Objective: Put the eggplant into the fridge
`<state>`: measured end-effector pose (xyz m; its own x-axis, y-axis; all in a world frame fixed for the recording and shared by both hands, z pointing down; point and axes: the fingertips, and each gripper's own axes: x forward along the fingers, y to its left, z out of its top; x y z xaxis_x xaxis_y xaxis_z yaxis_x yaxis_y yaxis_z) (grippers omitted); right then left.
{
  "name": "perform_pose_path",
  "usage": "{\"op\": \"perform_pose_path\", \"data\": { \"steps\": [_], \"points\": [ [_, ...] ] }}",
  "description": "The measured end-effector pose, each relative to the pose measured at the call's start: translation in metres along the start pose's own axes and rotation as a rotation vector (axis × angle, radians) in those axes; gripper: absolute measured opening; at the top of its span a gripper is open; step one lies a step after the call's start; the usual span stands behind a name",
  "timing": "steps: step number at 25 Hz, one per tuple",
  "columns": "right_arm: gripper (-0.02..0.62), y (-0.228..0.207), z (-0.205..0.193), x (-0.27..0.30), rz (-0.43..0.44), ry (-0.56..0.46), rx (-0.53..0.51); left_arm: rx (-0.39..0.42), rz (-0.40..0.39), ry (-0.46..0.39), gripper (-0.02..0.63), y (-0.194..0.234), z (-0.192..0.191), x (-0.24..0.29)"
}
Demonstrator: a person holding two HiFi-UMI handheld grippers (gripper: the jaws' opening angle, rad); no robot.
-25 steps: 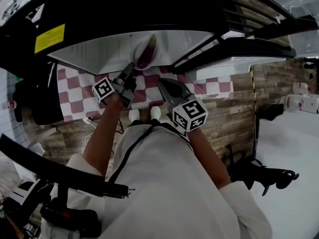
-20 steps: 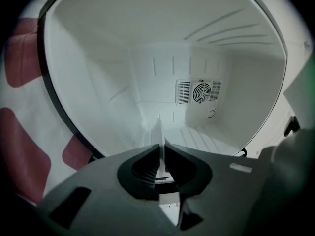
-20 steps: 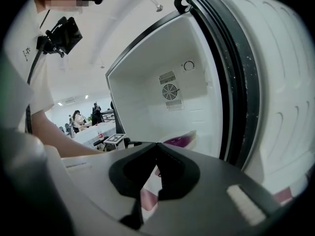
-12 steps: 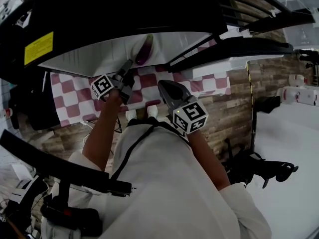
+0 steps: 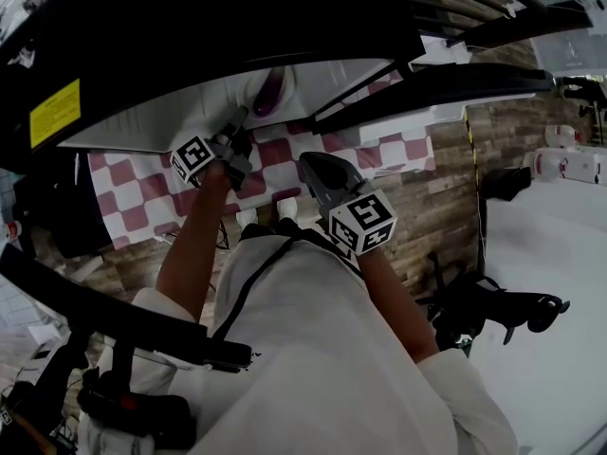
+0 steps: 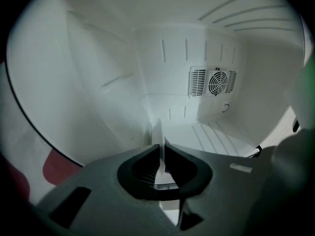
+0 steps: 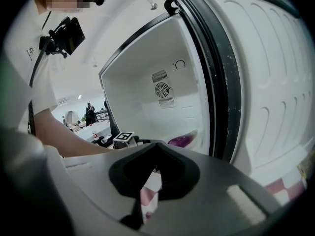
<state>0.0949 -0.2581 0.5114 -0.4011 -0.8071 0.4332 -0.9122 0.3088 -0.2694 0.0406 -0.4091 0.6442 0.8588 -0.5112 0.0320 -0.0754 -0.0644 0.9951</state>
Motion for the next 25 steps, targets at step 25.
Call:
{"op": "perform_pose_path", "data": {
  "steps": [25],
  "points": [
    [0.006,-0.004,-0.008,-0.008,0.013,-0.002,0.016,0.097,0.187,0.018,0.073,0.015,0.004,0.009]
  ]
}}
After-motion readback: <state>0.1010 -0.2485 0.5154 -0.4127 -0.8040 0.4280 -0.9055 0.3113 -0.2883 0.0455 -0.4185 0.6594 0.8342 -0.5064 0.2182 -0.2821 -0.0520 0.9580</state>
